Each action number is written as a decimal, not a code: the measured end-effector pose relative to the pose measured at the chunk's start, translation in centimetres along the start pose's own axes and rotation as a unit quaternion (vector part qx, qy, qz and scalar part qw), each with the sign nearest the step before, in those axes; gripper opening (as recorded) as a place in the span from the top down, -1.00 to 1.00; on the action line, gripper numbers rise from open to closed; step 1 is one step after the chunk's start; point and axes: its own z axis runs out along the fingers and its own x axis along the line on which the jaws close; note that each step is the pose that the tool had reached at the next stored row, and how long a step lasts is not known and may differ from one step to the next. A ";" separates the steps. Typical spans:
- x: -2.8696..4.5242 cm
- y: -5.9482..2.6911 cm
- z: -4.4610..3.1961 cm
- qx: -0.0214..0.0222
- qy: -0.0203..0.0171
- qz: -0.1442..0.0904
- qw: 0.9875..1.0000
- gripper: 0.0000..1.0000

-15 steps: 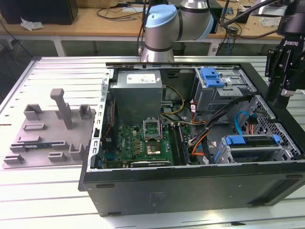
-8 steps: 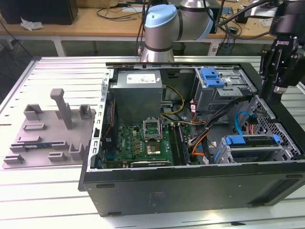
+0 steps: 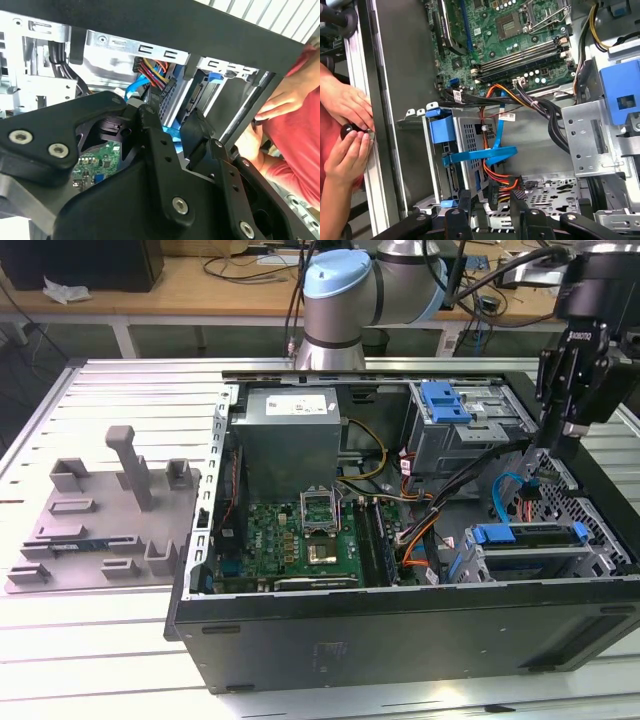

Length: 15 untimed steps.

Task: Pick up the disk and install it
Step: 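Insert the first disk wire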

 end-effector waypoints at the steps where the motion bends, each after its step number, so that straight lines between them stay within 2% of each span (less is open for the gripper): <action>1: -0.05 -0.01 0.09 0.000 0.001 0.001 1.000 0.11; 3: -0.13 -0.05 0.26 -0.001 0.004 0.003 1.000 0.11; 10: -0.41 -0.13 0.80 -0.002 0.008 0.009 1.000 0.11; 11: -0.47 -0.16 0.93 -0.002 0.009 0.010 1.000 0.28; 12: -0.54 -0.18 1.05 -0.003 0.010 0.011 1.000 0.28; 13: -0.58 -0.20 1.13 -0.003 0.011 0.012 1.000 0.42; 15: -0.65 -0.23 1.27 -0.003 0.013 0.013 1.000 0.42</action>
